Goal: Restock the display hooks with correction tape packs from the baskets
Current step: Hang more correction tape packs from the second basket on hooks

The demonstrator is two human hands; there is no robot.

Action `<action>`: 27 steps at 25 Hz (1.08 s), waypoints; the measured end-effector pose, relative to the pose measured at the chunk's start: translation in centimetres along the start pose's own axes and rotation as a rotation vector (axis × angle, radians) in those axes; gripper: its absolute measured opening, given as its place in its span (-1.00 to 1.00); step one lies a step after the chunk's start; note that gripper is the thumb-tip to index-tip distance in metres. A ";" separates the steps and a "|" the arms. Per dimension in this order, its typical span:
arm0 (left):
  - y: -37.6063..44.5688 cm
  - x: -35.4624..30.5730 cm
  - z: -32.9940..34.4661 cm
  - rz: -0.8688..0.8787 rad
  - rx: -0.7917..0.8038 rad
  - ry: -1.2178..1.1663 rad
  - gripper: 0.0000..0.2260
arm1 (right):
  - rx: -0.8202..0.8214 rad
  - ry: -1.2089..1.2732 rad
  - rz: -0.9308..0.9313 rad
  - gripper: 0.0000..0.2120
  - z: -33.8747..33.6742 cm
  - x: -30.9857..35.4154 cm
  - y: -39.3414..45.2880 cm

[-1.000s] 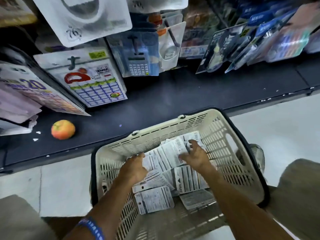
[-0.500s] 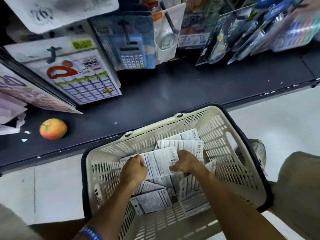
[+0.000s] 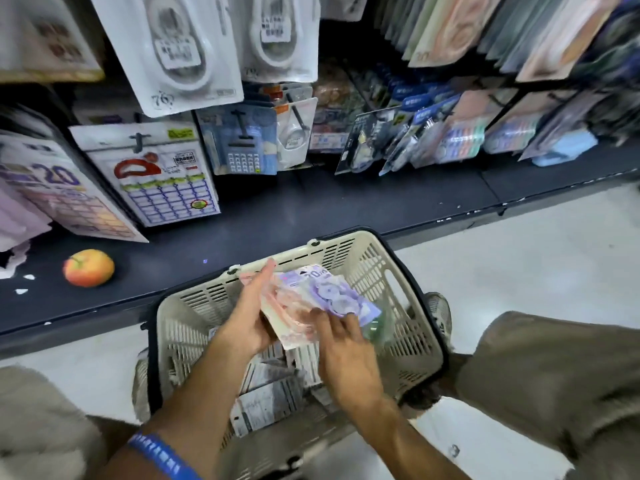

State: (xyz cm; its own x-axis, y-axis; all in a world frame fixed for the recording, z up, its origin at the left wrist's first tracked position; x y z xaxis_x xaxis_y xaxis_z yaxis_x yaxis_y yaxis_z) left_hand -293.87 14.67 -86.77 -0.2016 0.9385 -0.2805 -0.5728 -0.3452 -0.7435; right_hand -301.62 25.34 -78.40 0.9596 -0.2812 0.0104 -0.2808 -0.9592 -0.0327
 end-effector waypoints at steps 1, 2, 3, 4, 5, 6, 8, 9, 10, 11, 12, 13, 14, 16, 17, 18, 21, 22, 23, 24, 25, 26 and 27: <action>-0.3 -0.2 0.1 0.017 -0.055 0.032 -0.56 | -0.007 -0.016 -0.003 -0.31 -0.3 0.0 -0.7; -0.7 -0.2 0.0 0.035 -0.110 0.053 -0.64 | -0.005 0.001 0.027 -0.29 -0.6 -0.7 -0.8; -0.8 -0.1 -0.3 0.050 -0.138 0.054 -0.70 | -0.021 0.023 0.073 -0.34 -1.0 -1.9 -0.5; -0.9 0.1 -0.7 0.058 -0.161 0.050 -0.77 | -0.043 0.044 0.133 -0.44 -1.4 -3.3 -0.3; -1.1 0.2 -1.1 0.063 -0.186 0.067 -0.83 | -0.076 0.066 0.210 -0.54 -1.8 -5.0 -0.1; -1.3 0.3 -1.6 0.066 -0.228 0.113 -0.87 | -0.123 0.103 0.304 -0.62 -2.4 -6.7 0.0; -1.6 0.3 -2.7 0.073 -0.331 0.252 -0.87 | -0.183 0.217 0.441 -0.69 -3.1 -7.9 0.0; -1.6 0.5 -3.0 0.075 -0.359 0.295 -0.82 | -0.188 0.263 0.426 -0.71 -3.1 -7.1 -0.1; -1.6 0.9 -3.0 0.079 -0.362 0.291 -0.76 | -0.175 0.289 0.355 -0.72 -2.8 -5.5 -0.2; -1.6 1.3 -2.7 0.073 -0.336 0.272 -0.70 | -0.138 0.310 0.259 -0.73 -2.3 -3.3 -0.4; -1.7 1.8 -2.3 0.045 -0.290 0.263 -0.61 | -0.090 0.333 0.152 -0.75 -1.6 -0.9 -0.7; -1.6 2.2 -1.8 0.011 -0.231 0.259 -0.55 | -0.048 0.359 0.035 -0.77 -1.0 1.4 -1.2; -1.6 2.5 -1.4 -0.010 -0.182 0.240 -0.56 | -0.008 0.392 -0.086 -0.80 -0.4 3.3 -1.6; -1.3 2.5 -2.0 0.019 -0.197 0.226 -0.67 | 0.136 0.571 -0.204 -0.83 1.2 5.0 -1.1; -1.1 2.3 -3.1 0.066 -0.278 0.281 -0.68 | 0.290 0.749 -0.181 -0.84 2.5 4.8 -0.5; -0.9 1.8 -4.4 0.120 -0.394 0.381 -0.69 | 0.449 0.934 -0.108 -0.85 3.7 4.2 0.0; -1.0 0.5 -7.3 0.153 -0.647 0.968 -0.61 | 0.442 0.898 0.204 -0.89 7.6 -1.4 2.8; -1.0 0.4 -7.7 0.127 -0.672 1.131 -0.56 | 0.417 0.630 0.227 -0.81 8.7 -3.8 3.8; -0.9 0.5 -8.1 0.107 -0.681 1.218 -0.52 | 0.467 0.369 0.197 -0.67 10.3 -5.4 4.3; -0.6 0.5 -8.5 0.085 -0.687 1.245 -0.47 | 0.565 0.185 0.142 -0.52 12.2 -6.4 4.3; -0.2 0.6 -8.9 0.070 -0.688 1.235 -0.39 | 0.660 0.054 0.076 -0.40 14.0 -6.9 4.1; 0.1 0.6 -9.3 0.059 -0.683 1.212 -0.35 | 0.715 -0.061 0.008 -0.35 15.5 -6.9 3.9; 0.4 0.5 -9.6 0.056 -0.680 1.185 -0.36 | 0.721 -0.153 -0.045 -0.38 16.7 -6.6 3.6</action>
State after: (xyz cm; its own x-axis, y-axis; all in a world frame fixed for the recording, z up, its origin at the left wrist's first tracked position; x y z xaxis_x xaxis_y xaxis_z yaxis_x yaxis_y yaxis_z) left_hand -286.61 14.89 -93.02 0.7808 0.4703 -0.4114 -0.0172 -0.6419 -0.7666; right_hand -308.67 24.23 -95.24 0.9766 -0.1841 -0.1109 -0.2093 -0.6983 -0.6845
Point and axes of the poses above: each hand's wrist, its own y-axis towards the middle knuckle, its own z-axis out of the palm, x = y × z, the point moved 7 cm from there along y, towards the middle knuckle, and after that the axes turned 9 degrees about -y, right-handed, at the moved point
